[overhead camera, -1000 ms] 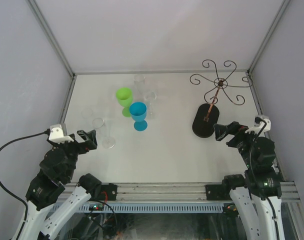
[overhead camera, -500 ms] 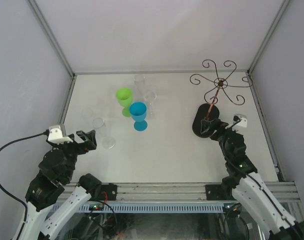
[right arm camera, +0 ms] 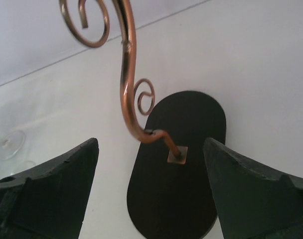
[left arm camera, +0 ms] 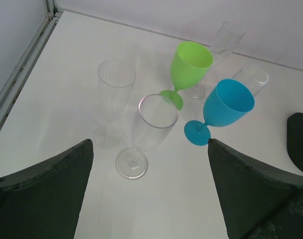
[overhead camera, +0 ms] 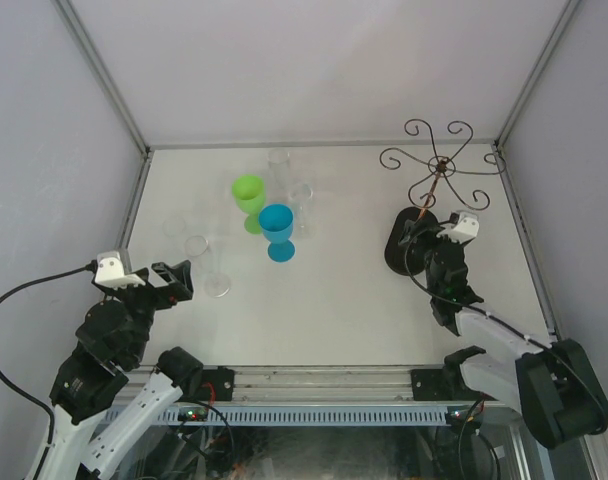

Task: Place the wine glass upside down on the wine glass rack
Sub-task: Adjust the wine rack at the center of the board.

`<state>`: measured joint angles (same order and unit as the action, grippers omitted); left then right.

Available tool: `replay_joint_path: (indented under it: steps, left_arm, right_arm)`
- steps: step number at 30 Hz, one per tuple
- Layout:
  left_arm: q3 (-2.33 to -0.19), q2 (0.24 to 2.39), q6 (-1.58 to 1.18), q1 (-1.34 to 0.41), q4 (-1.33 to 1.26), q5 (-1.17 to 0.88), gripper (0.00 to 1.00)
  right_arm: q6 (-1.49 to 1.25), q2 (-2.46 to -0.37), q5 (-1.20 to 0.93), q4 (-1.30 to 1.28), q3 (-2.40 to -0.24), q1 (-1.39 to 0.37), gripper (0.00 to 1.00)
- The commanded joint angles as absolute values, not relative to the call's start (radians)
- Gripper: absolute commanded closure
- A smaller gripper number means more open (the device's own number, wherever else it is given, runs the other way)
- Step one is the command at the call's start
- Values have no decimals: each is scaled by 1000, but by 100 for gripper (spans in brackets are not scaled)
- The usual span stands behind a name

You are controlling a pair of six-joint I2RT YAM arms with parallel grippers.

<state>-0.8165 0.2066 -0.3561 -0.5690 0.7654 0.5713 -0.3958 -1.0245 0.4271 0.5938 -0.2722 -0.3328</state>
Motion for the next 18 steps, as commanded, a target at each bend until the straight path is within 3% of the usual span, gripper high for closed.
replay_joint_path:
  steps: [1,6,11,15,18]
  left_arm:
    - [-827,196,-356,-561,733,558,0]
    - [-825,193,-355,-561,730,556,0]
    - [-825,197,-356,-561,729,556,0]
    - [-825,201,-356,-561,728,555,0]
    - [-825,199,-356,-561,729,556,0]
  right_arm:
    - [-336,-1108,459,772,-343,-297,17]
    - [-315,-1195,444,792,-382,-259,30]
    - [-286,-1259,368,795,-411,-220,59]
    - [-287,-1276,317,780,-435,-183,72]
    - [-260,-1296,267,762,-461,-168,87]
